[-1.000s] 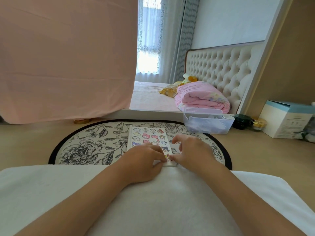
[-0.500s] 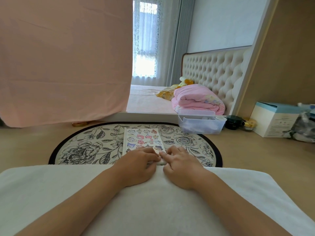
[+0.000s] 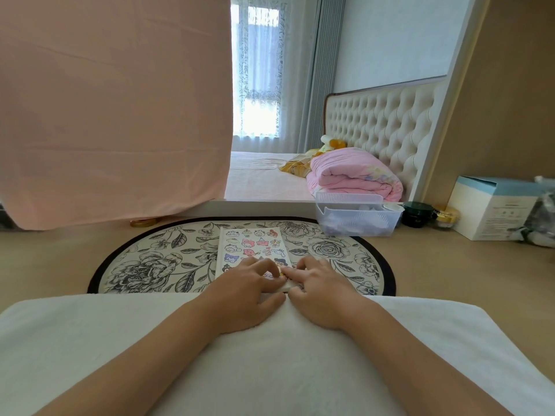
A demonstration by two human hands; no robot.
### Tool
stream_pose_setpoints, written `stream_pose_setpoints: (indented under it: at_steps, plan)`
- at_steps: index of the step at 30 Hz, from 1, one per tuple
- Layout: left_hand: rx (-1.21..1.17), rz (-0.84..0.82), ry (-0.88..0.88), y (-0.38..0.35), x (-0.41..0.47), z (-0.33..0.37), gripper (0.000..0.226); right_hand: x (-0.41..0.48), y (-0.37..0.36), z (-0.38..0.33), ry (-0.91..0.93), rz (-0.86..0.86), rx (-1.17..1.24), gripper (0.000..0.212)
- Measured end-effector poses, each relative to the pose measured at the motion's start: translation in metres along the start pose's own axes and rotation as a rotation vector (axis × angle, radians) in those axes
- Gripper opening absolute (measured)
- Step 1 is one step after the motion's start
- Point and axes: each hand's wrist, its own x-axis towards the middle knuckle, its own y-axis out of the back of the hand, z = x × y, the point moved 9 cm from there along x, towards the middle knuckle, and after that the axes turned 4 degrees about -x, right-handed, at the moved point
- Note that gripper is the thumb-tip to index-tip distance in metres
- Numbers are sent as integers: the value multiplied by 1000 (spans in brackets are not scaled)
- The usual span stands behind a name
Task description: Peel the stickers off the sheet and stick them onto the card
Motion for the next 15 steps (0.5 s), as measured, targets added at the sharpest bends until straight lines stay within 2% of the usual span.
stream_pose_setpoints:
  at_steps: [6, 10, 15]
  plan:
    - [-9, -7, 14, 2, 0, -1, 42, -3, 3, -4, 22, -11, -75, 57]
    - [21, -11, 26, -1, 1, -2, 49, -15, 9, -4, 50, 21, -140, 49]
    - [-10, 7, 28, 2, -1, -3, 57, -20, 15, -3, 50, 61, -107, 44]
